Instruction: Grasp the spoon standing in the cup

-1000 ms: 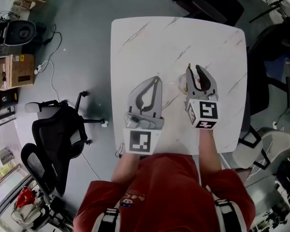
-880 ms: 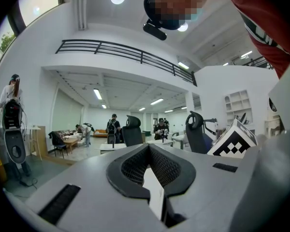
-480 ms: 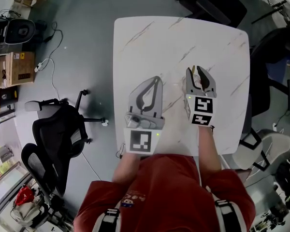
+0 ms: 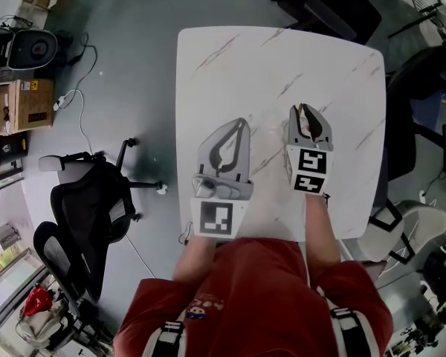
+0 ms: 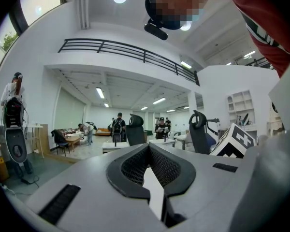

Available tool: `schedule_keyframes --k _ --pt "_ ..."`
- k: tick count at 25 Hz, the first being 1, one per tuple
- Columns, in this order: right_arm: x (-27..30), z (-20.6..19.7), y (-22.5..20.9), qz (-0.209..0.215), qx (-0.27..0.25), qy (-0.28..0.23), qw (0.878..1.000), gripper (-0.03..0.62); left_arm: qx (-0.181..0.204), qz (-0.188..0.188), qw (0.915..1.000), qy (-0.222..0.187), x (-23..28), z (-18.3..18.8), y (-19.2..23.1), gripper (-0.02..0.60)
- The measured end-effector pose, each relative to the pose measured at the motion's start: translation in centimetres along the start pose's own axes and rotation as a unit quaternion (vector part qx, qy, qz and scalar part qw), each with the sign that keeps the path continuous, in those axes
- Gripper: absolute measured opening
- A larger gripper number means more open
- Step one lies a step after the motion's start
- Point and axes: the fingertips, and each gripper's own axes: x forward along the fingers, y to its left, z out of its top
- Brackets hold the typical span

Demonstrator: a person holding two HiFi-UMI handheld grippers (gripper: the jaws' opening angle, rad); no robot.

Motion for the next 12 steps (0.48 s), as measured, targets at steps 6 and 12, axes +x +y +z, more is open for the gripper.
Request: schedule_keyframes --k 6,12 --pt "0.04 -0.69 -0.08 -0.008 -0.003 0.013 1.000 0.061 0.002 -0.003 1.0000 0.000 0.07 -0.01 0.16 0.009" --pt "0.00 -0.67 -0.22 -0.015 -0.002 0.010 1.000 0.038 -0.002 -0.001 1.0000 -0.002 -0.03 0.03 0.32 0.009"
